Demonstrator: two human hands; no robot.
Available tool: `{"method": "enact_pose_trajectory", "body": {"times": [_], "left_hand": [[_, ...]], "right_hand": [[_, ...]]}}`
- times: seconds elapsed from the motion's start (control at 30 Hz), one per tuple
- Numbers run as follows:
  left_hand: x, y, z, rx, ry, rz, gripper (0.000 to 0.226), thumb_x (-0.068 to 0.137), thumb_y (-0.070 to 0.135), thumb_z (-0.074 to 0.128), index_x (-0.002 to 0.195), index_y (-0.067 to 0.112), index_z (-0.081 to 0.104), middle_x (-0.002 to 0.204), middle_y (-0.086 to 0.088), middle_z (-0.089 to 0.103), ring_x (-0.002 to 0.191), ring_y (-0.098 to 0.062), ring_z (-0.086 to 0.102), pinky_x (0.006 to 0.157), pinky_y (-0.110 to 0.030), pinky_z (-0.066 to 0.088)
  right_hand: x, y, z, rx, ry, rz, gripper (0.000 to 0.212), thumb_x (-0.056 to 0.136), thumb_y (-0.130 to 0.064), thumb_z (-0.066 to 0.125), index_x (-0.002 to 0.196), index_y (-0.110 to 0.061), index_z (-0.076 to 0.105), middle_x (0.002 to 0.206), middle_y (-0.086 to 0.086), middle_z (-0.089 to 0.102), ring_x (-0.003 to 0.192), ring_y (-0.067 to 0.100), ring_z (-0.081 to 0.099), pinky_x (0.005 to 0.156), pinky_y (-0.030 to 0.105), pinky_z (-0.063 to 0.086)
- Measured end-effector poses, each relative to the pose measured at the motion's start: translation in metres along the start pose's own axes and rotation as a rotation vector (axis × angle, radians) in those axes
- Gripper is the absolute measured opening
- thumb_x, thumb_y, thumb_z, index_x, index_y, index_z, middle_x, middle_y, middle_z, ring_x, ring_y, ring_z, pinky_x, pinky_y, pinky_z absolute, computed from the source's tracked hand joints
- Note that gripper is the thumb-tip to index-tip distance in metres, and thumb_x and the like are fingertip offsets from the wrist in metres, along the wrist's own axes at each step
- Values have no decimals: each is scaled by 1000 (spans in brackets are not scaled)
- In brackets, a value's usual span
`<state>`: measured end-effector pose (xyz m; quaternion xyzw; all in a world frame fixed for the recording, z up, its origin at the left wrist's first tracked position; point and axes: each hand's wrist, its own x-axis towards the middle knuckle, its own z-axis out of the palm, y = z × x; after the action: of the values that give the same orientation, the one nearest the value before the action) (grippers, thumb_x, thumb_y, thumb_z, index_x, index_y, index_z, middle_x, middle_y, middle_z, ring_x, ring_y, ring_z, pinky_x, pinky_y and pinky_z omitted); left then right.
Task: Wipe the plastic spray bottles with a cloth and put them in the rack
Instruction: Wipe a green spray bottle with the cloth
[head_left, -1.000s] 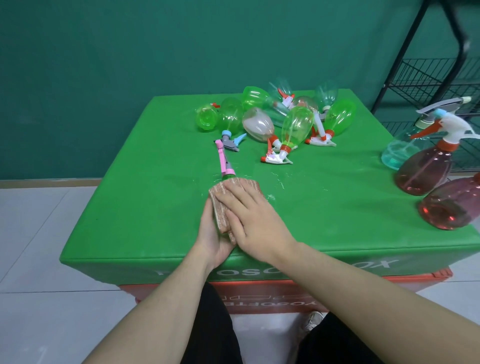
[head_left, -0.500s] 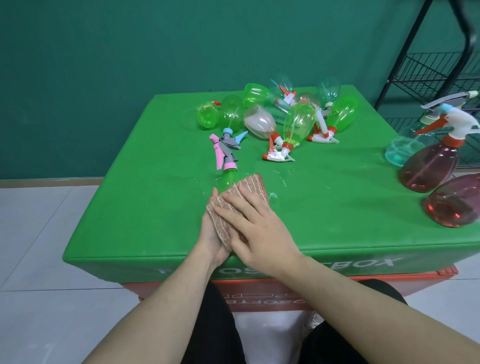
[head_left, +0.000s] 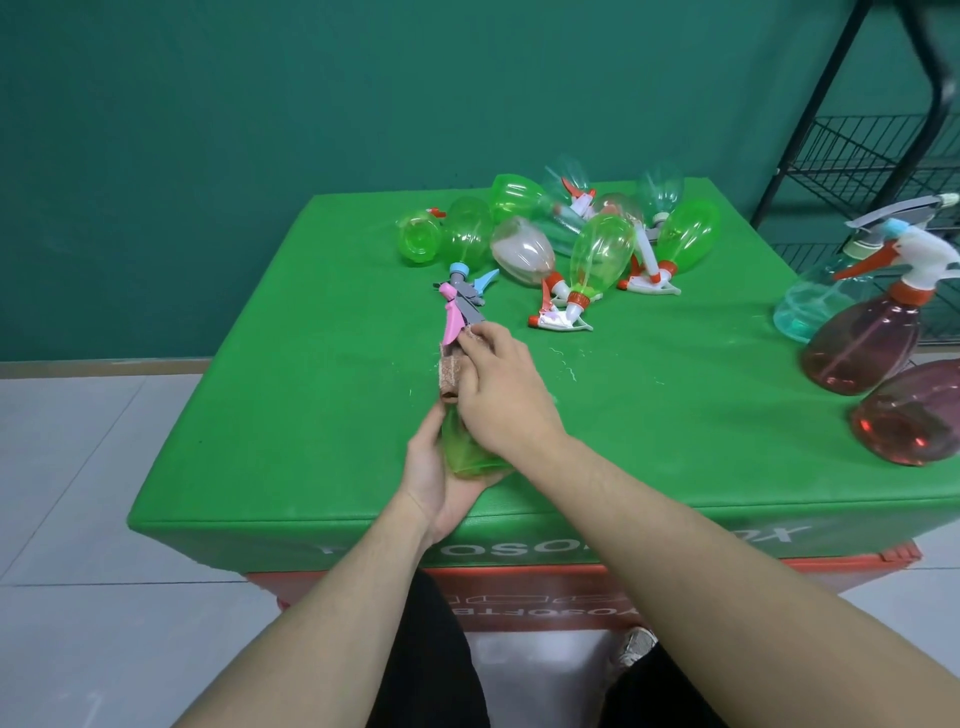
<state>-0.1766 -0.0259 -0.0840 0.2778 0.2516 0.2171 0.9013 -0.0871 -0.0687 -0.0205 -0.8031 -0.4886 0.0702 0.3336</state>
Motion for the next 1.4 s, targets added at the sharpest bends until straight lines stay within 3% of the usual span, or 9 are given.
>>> {"method": "enact_pose_trajectory", "body": {"times": [0.27, 0.4, 0.53, 0.63, 0.77, 1.0, 1.17, 1.3, 1.4], "left_hand": [[-2, 0, 0, -67, -1, 2, 43, 106, 38, 38, 121, 14, 70, 120, -15, 72, 103, -28, 72, 85, -44, 59], [-3, 0, 1, -63, 25, 17, 47, 106, 41, 39, 124, 10, 68, 125, -15, 71, 109, -25, 72, 83, -37, 62], [-6, 1, 2, -19, 40, -38, 65, 102, 59, 33, 106, 10, 77, 101, -11, 77, 88, -22, 76, 71, -31, 63], [-5, 3, 2, -17, 20, -76, 80, 93, 74, 36, 93, 8, 83, 102, -15, 76, 90, -25, 76, 78, -34, 63], [-8, 4, 7, 8, 18, -75, 76, 94, 71, 40, 90, 9, 83, 99, -15, 76, 87, -25, 76, 82, -37, 61], [-9, 1, 12, 45, 24, 32, 35, 110, 28, 37, 120, 15, 67, 119, -10, 74, 103, -19, 73, 82, -34, 62], [-3, 3, 6, -8, -27, -8, 38, 109, 33, 37, 128, 17, 66, 132, -16, 67, 119, -31, 65, 103, -58, 49], [-2, 3, 5, 2, -14, -29, 41, 109, 39, 35, 129, 18, 65, 127, -15, 70, 106, -29, 72, 88, -52, 57], [-1, 2, 2, -25, 13, -17, 41, 108, 36, 34, 125, 18, 67, 120, -15, 72, 99, -28, 73, 81, -49, 59]], "right_hand": [[-25, 10, 4, -58, -2, -198, 41, 103, -21, 38, 135, -14, 64, 144, 2, 57, 139, 19, 39, 126, 30, 13], [-42, 20, 9, -140, 2, -301, 48, 100, -27, 32, 136, -18, 63, 145, 0, 56, 145, 26, 34, 124, 45, 21], [-64, 30, 15, -171, 45, -445, 42, 102, -24, 43, 138, -17, 61, 147, 3, 54, 147, 32, 32, 122, 54, 24], [-75, 43, 21, -217, 73, -554, 43, 99, -17, 53, 142, -17, 57, 151, 2, 50, 150, 33, 28, 123, 56, 21], [-76, 49, 22, -213, 73, -579, 43, 98, -16, 58, 141, -18, 58, 153, 0, 48, 151, 31, 27, 122, 56, 23], [-43, 28, 4, -172, 30, -364, 45, 102, -33, 39, 141, -22, 59, 151, 0, 51, 150, 26, 29, 122, 51, 25], [-13, 17, 0, -93, -45, -193, 54, 102, -38, 29, 148, -20, 52, 163, 4, 33, 153, 23, 23, 126, 45, 19], [-3, 14, -1, 90, -92, -13, 48, 108, -36, 33, 156, -28, 39, 169, -8, 15, 151, 16, 26, 123, 37, 25], [-8, 13, 3, 26, -83, -63, 49, 108, -35, 33, 155, -26, 40, 169, -6, 18, 150, 18, 30, 122, 36, 26]]}}
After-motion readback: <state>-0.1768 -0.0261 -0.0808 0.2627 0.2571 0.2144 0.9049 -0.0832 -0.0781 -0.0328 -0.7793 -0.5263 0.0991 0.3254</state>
